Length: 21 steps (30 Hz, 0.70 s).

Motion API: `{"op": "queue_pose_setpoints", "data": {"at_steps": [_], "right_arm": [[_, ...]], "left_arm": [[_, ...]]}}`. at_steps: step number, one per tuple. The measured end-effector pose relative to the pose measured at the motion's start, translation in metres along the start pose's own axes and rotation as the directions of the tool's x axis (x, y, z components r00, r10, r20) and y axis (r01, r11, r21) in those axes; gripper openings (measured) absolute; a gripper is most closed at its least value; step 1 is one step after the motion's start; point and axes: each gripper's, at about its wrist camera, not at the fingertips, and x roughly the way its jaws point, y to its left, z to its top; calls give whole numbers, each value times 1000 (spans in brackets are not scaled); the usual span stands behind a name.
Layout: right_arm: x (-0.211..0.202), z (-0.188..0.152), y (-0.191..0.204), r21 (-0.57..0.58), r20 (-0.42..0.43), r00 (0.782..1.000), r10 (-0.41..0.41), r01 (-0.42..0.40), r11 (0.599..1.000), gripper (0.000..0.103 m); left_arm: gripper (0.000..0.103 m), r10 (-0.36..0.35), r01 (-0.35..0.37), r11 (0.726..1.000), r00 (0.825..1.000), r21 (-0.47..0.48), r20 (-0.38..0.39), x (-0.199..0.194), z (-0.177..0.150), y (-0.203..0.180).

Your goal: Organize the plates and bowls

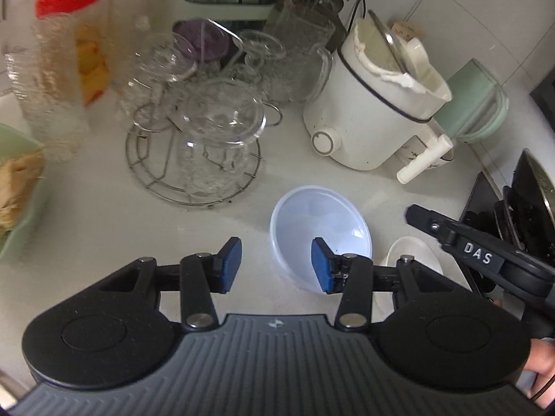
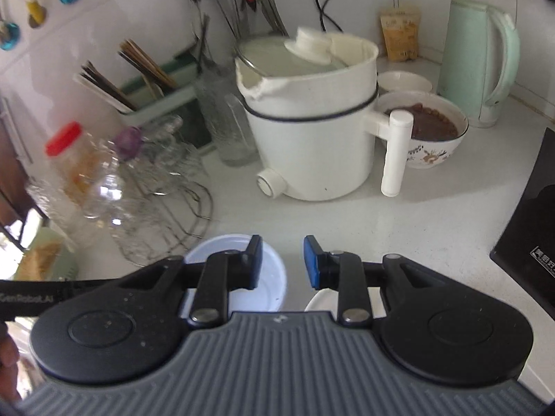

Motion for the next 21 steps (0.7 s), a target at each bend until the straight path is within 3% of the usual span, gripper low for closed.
{"op": "queue_pose_setpoints", "data": {"at_steps": [1, 7, 14, 16, 18, 21], "right_arm": [[5, 1, -2, 8, -9, 1000, 12, -12, 1000, 46], [34, 4, -11, 15, -46, 996, 79, -78, 997, 45], [58, -3, -13, 9, -90, 990, 104, -104, 995, 45], [61, -6, -12, 2, -92, 991, 99, -100, 995, 41], [67, -9, -11, -2, -107, 990, 93, -94, 996, 31], [74, -13, -7, -13, -135, 986, 97, -99, 995, 24]], "left_arm": [[50, 19, -19, 1000, 1000, 1, -1, 5, 1, -2], [50, 11, -12, 997, 1000, -72, -13, 34, 11, -6], [49, 17, -20, 998, 998, -55, -58, 59, 12, -10], [43, 24, -26, 999, 998, -43, -60, 62, 10, -11], [28, 31, -34, 999, 997, -34, -68, 65, 7, -11], [16, 31, -33, 999, 997, -38, -72, 68, 4, -9]]}}
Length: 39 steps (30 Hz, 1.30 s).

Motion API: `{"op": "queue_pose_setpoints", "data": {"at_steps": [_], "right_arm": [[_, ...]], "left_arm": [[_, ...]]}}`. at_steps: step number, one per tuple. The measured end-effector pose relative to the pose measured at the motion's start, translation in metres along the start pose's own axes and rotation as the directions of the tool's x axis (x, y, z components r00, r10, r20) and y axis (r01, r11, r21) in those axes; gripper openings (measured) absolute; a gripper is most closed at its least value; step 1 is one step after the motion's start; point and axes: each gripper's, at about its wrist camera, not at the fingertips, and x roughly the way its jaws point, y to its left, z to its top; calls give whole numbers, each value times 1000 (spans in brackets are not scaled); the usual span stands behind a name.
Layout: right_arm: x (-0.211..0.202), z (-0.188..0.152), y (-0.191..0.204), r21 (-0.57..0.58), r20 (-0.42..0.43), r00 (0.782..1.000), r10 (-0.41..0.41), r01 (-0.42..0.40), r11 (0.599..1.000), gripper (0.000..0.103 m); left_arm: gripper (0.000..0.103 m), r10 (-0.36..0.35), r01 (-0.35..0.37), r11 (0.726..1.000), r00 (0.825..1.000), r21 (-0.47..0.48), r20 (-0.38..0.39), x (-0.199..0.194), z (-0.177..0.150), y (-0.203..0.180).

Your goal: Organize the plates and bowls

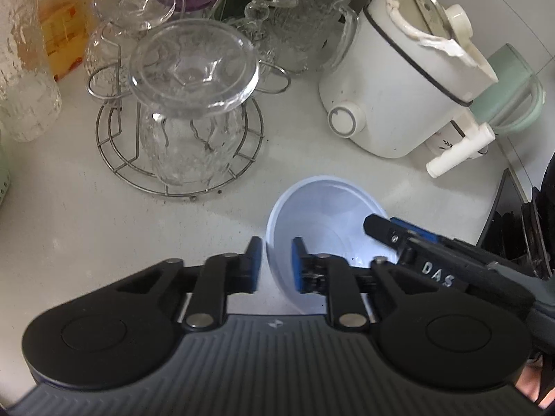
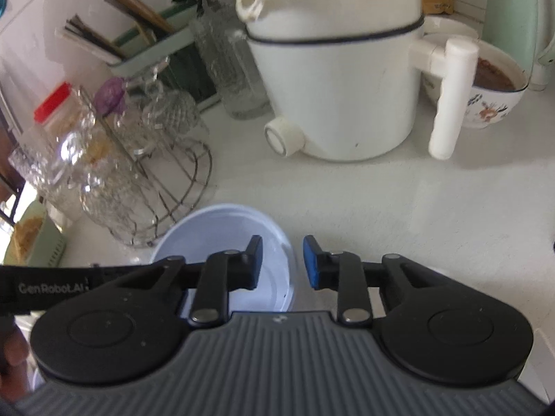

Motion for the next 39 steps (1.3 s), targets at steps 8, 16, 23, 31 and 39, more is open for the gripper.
{"op": "queue_pose_setpoints", "data": {"at_steps": [8, 16, 23, 31, 39], "right_arm": [[-9, -2, 3, 31, 26, 998, 57, -58, 998, 20], [-28, 0, 9, 83, 69, 992, 110, -115, 990, 20], [-49, -2, 20, 111, 74, 990, 120, -127, 986, 20], [-77, 5, 35, 94, 100, 987, 125, -134, 986, 20], [-112, 11, 48, 136, 114, 981, 158, -173, 975, 20]], "left_arm": [[15, 0, -1, 1000, 1000, 17, 29, -14, 2, 7], [15, -38, 42, 998, 996, -45, 81, -37, 5, 20], [15, -48, 50, 998, 997, -43, 55, -56, 3, 25], [15, -76, 80, 996, 994, -47, 76, -90, -1, 25], [15, -88, 93, 995, 985, -28, 148, -144, -7, 21]]}}
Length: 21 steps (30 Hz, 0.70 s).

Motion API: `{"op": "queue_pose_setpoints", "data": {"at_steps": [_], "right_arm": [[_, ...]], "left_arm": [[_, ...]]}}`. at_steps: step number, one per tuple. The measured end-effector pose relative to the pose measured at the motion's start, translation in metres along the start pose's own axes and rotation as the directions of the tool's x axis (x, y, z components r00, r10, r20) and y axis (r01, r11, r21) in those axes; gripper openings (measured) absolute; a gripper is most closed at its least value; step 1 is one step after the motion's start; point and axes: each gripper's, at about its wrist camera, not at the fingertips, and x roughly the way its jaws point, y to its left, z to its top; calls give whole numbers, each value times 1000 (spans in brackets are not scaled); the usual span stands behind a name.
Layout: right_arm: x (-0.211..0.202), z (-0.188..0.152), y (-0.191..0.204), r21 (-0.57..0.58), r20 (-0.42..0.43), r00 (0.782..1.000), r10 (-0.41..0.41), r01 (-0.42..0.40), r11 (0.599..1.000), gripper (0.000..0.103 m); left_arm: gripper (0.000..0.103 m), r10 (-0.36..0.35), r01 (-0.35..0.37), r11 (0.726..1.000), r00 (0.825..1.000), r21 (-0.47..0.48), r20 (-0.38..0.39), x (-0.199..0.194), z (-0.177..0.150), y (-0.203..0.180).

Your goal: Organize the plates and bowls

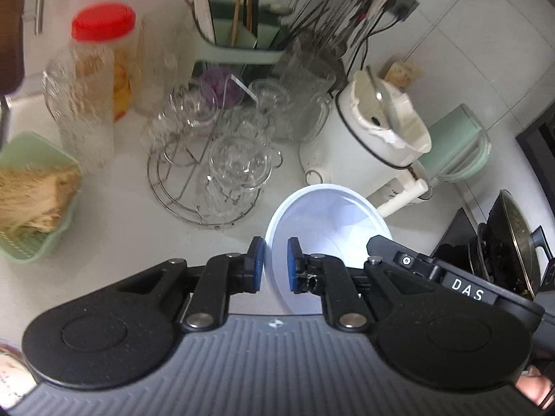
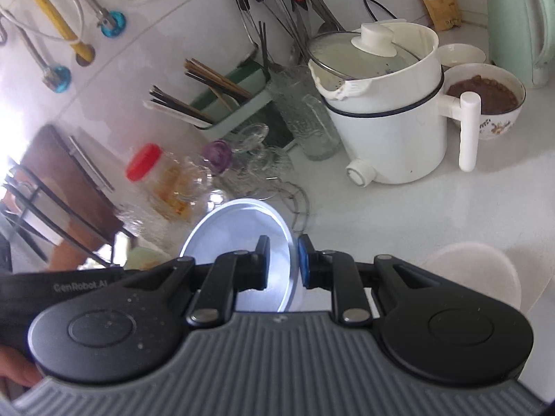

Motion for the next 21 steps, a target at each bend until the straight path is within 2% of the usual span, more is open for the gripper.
{"op": "queue_pose_setpoints", "data": {"at_steps": [9, 12, 17, 21], "right_arm": [[-36, -12, 32, -46, 11, 1000, 2, -2, 999, 20], [-46, -19, 44, -74, 5, 1000, 12, -12, 997, 20], [-57, -41, 55, -58, -26, 999, 23, -24, 998, 20], [-67, -57, 64, -79, -9, 1000, 14, -15, 997, 20]], "left_arm": [[15, -32, 33, 998, 999, -46, 20, -59, -18, 10], [15, -25, 27, 998, 999, -50, 38, -77, -28, 15], [15, 5, 0, 998, 997, -62, 78, -102, -49, 21], [15, 9, -4, 998, 995, -55, 97, -115, -66, 25]]}}
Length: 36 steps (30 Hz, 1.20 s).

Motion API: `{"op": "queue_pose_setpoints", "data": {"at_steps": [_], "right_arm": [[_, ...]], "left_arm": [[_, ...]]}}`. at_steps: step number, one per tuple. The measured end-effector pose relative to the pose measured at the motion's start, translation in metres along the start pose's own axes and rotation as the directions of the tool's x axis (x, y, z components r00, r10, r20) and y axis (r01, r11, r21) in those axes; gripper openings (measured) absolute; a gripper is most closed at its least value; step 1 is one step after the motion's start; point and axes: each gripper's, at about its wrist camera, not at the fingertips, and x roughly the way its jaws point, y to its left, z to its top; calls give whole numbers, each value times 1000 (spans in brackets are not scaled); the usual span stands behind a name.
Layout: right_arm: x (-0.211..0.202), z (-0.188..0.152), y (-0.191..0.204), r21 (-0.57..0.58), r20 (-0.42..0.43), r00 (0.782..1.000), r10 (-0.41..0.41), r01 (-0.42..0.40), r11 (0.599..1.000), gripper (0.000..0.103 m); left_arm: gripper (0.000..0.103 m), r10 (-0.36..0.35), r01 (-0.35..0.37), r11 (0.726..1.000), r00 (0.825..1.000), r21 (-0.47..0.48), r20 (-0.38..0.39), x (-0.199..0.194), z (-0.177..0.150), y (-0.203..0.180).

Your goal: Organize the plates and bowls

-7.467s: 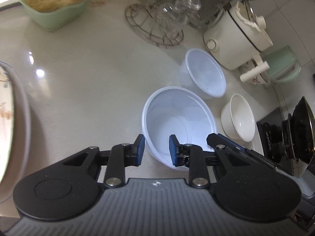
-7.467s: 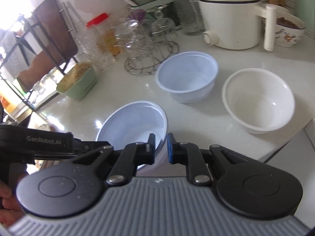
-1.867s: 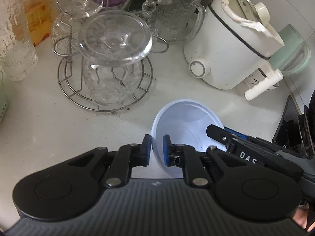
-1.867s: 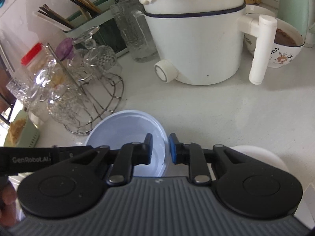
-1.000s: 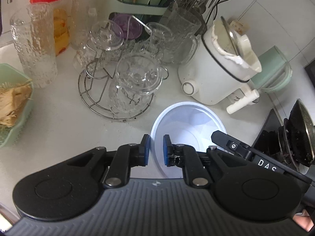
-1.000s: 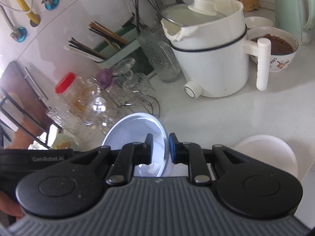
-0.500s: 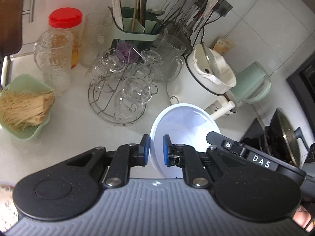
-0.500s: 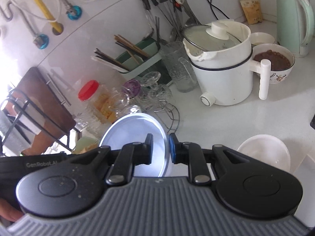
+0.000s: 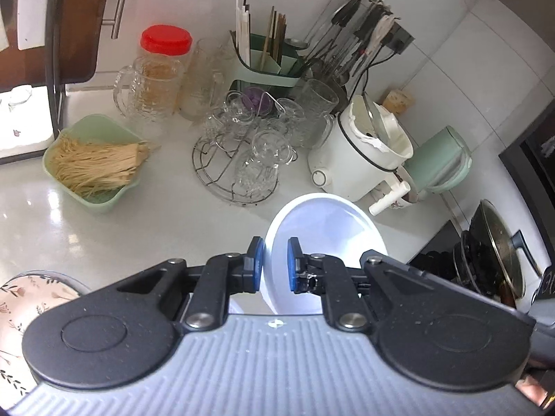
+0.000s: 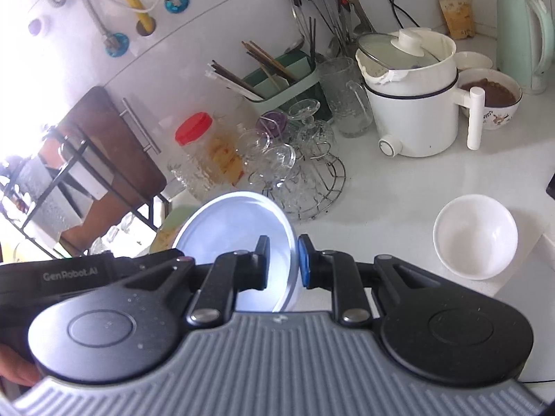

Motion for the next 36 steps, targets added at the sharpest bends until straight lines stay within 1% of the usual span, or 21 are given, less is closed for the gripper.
{"op": "queue_pose_setpoints", "data": {"at_steps": [3, 6, 10, 13, 16, 19, 23, 25, 26, 30, 34, 36], "right_arm": [[-3, -13, 5, -17, -13, 1000, -12, 12, 1000, 20], [-5, -24, 11, -45, -34, 999, -11, 9, 999, 20], [2, -38, 16, -76, -94, 996, -9, 2, 997, 20], [9, -45, 19, -91, -127, 992, -6, -6, 996, 20], [16, -53, 21, -96, -150, 989, -3, -11, 995, 20], [24, -61, 24, -121, -162, 987, -6, -14, 993, 20], [42, -68, 25, -125, -190, 982, -25, 2, 992, 21], [49, -71, 25, -126, -187, 982, -27, 3, 992, 21], [54, -73, 26, -139, -188, 981, -41, 15, 990, 21], [72, -79, 30, -170, -208, 976, -70, 34, 985, 21], [82, -81, 28, -171, -235, 970, -66, 25, 985, 21], [84, -81, 29, -181, -235, 970, -65, 22, 983, 21]], "left_arm": [[15, -11, 11, 1000, 1000, 2, -7, -8, -12, 8], [15, 9, -9, 999, 1000, 43, 5, -16, -28, 13], [15, 33, -33, 999, 999, 13, -23, -20, -46, 25], [15, 52, -52, 998, 998, 20, -34, -19, -54, 33], [15, 77, -76, 997, 996, 28, -44, -13, -62, 40], [15, 119, -115, 991, 992, 70, -50, -4, -69, 42], [16, 148, -138, 985, 986, 108, -83, 13, -73, 53], [16, 158, -147, 984, 982, 104, -105, 23, -74, 60], [16, 161, -150, 984, 980, 100, -113, 27, -75, 62], [16, 192, -178, 977, 974, 116, -123, 38, -77, 67], [16, 205, -191, 975, 969, 109, -138, 46, -76, 74], [16, 211, -197, 974, 969, 111, -129, 46, -76, 75]]}}
